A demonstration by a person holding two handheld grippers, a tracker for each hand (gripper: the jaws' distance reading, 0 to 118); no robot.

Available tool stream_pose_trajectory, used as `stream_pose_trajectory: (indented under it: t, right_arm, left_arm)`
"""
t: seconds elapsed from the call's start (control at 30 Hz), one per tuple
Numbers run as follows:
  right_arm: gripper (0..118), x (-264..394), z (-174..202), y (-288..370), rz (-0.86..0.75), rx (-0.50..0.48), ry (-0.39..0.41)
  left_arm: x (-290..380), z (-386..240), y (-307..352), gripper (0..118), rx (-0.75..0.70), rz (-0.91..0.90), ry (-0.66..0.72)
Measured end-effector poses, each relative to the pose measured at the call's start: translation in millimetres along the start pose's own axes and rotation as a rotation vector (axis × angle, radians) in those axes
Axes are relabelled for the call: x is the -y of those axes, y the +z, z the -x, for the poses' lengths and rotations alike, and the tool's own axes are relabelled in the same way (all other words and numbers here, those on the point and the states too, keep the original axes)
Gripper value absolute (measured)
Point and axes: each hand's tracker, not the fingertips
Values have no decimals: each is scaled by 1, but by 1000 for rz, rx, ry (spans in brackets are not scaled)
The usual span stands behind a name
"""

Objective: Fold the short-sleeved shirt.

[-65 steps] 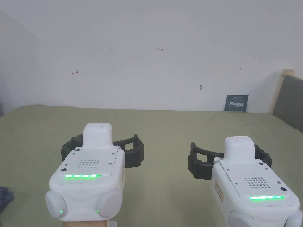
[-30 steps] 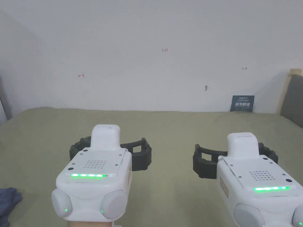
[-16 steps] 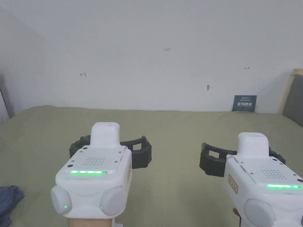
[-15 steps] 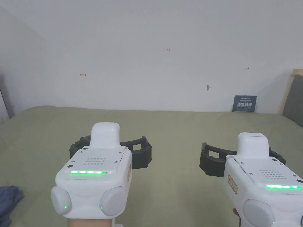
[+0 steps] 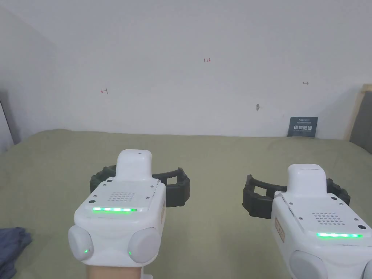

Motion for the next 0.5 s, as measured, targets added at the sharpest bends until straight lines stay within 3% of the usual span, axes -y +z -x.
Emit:
stream_pose_trajectory:
  t: [0.1,0.23,0.37,0.5]
  right_arm:
    - [118,-3,2,3,-16,2,9]
    - [118,-5,-6,-2,24,-36,-57]
    - [118,-6,-14,-13,105,7,-76]
    - [118,-5,-8,-7,80,-19,-48]
  left_arm:
    - [1,1,0,118,1,6,10]
    - [3,1,-1,118,5,20,8]
    - [3,2,-2,118,5,25,4]
    - [5,3,-3,118,3,30,5]
